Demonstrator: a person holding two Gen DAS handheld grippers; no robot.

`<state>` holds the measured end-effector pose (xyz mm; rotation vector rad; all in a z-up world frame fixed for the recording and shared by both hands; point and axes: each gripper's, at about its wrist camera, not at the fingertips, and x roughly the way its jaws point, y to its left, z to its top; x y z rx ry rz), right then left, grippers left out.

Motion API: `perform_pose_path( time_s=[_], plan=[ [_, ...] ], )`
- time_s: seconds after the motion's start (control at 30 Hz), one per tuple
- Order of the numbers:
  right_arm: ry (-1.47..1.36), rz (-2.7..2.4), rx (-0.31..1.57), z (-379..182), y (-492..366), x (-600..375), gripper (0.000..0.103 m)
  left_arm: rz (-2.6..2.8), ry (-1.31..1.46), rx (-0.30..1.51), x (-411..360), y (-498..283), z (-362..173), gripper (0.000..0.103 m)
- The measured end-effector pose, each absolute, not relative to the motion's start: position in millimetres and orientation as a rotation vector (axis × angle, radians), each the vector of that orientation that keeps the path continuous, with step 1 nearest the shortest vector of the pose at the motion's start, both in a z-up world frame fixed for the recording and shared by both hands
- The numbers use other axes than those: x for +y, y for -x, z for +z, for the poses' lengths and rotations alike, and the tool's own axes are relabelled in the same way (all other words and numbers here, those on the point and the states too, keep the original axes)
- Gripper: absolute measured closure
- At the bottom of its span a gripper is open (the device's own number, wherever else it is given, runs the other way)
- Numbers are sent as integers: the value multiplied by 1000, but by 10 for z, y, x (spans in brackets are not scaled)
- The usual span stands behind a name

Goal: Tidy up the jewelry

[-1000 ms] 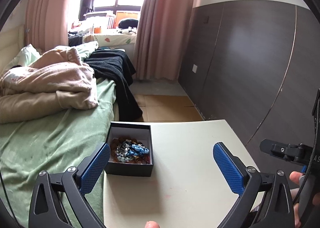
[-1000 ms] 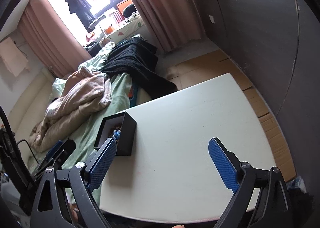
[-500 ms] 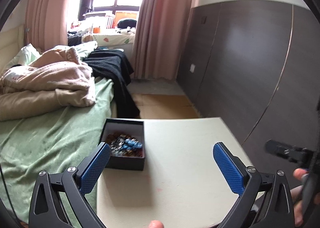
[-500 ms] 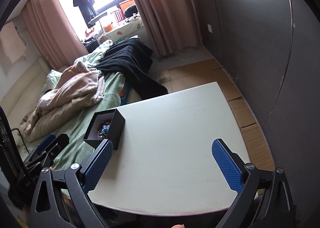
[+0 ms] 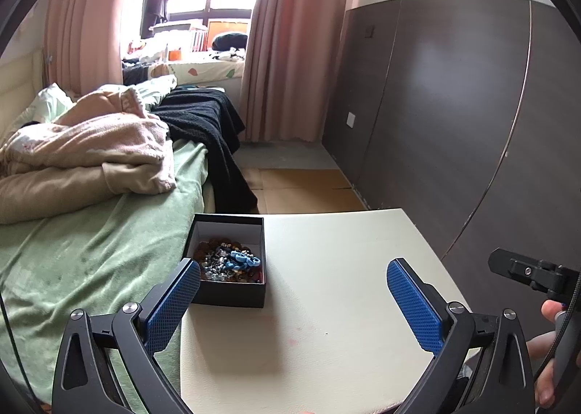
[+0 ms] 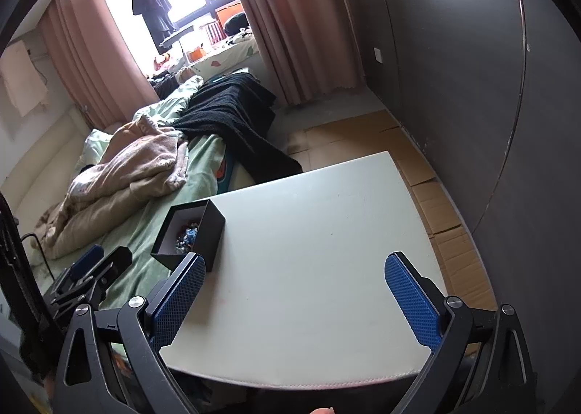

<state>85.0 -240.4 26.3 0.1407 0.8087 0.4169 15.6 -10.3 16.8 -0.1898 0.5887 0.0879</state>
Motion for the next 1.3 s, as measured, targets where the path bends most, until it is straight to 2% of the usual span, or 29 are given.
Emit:
perform_pose_path(
  time_s=[1.3],
  plan=[
    [-117,437,818,248,-829,-2321,3,109,198,574,-73,-91,216,1]
  ],
)
